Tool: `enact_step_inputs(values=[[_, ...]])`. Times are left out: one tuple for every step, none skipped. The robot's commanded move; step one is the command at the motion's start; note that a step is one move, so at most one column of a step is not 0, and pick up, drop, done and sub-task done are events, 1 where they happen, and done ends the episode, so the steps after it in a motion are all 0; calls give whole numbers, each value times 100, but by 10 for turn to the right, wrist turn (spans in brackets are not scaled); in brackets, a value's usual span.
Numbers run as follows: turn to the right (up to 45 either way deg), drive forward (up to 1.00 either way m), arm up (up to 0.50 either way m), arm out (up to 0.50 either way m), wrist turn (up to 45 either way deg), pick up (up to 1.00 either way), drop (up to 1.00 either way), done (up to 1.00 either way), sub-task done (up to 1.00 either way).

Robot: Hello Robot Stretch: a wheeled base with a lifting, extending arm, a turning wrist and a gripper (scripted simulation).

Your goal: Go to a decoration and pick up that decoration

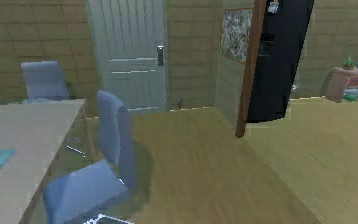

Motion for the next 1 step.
enact_step_inputs(values=[[0,35,0,0,0,0,0,0,0]])
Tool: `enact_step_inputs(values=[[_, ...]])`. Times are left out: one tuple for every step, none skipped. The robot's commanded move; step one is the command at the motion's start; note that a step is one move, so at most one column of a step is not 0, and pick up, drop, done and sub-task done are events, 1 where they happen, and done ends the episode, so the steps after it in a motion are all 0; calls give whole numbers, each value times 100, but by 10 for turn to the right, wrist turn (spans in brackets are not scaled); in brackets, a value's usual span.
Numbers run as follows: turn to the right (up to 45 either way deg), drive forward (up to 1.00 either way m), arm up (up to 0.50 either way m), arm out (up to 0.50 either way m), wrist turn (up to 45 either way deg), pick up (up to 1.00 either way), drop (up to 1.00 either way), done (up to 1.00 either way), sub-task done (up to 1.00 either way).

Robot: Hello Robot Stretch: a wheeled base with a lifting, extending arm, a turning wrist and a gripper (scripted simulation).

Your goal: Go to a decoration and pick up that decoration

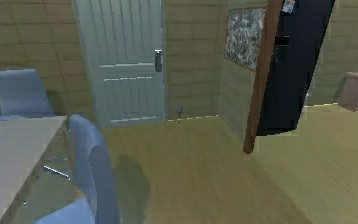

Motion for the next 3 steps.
enact_step_inputs(values=[[-450,0,0,0,0,0,0,0,0],[-450,0,0,0,0,0,0,0,0],[-450,0,0,0,0,0,0,0,0]])
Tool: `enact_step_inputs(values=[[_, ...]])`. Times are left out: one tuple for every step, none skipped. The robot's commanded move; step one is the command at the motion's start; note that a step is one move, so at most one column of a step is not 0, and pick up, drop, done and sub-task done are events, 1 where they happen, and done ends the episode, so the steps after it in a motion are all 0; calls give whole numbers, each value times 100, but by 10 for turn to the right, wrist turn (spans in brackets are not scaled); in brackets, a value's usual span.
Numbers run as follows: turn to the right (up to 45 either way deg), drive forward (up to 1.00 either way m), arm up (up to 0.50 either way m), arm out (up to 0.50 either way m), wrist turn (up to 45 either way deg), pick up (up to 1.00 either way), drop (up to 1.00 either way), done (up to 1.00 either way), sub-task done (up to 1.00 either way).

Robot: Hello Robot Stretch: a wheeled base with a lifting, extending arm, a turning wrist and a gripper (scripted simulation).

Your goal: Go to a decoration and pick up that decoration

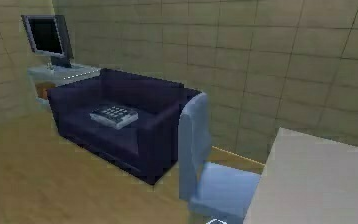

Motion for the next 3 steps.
enact_step_inputs(values=[[-270,0,0,0,0,0,0,0,0],[450,0,0,0,0,0,0,0,0],[450,0,0,0,0,0,0,0,0]])
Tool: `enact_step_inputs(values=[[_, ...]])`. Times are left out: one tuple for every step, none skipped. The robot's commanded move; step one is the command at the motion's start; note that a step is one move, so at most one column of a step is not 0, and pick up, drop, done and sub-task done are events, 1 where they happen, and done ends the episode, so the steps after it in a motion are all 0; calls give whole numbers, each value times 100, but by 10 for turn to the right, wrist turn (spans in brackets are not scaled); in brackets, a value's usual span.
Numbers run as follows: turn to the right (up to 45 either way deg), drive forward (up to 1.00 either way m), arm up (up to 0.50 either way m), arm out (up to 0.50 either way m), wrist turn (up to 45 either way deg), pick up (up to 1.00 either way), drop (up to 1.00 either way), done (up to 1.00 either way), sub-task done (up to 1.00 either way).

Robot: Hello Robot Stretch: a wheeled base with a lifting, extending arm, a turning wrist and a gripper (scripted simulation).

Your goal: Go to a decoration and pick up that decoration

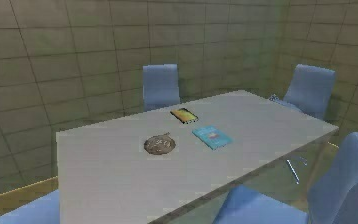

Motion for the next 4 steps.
enact_step_inputs(values=[[0,35,0,0,0,0,0,0,0],[-450,0,0,0,0,0,0,0,0],[-420,0,0,0,0,0,0,0,0],[0,0,50,0,0,0,0,0,0]])
